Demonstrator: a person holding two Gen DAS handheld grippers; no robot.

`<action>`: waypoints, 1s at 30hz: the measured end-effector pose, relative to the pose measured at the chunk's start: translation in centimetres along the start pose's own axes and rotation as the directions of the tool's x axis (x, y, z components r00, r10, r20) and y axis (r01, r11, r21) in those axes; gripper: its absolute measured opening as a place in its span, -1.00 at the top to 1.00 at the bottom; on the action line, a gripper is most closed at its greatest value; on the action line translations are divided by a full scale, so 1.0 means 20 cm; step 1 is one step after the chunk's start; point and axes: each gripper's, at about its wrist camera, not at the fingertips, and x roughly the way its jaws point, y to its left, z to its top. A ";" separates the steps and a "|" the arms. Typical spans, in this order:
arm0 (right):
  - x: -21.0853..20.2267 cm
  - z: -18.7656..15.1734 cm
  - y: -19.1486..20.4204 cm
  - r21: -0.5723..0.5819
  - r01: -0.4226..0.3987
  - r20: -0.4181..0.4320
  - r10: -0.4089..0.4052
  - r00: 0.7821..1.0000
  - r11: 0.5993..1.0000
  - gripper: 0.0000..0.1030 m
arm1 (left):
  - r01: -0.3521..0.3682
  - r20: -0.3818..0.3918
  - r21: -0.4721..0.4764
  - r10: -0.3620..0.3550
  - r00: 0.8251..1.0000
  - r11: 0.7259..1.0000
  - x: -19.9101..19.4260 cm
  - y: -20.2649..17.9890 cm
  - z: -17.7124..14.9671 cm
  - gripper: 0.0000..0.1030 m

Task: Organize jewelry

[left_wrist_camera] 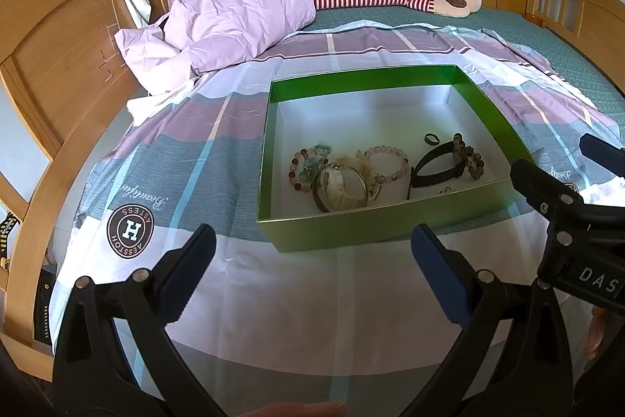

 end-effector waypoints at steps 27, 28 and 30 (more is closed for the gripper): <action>0.00 -0.01 0.00 -0.003 0.000 -0.004 0.000 1.000 1.000 -0.94 | 0.004 -0.006 0.003 -0.004 1.000 1.000 0.01 0.01 -0.02 -0.92; 0.01 -0.01 0.00 -0.005 -0.001 -0.006 0.001 1.000 1.000 -0.94 | 0.007 -0.009 0.003 -0.007 1.000 1.000 0.02 0.01 -0.02 -0.92; 0.02 -0.01 0.00 -0.006 -0.001 -0.008 0.001 1.000 1.000 -0.94 | 0.009 -0.012 0.003 -0.009 1.000 1.000 0.02 0.01 -0.02 -0.92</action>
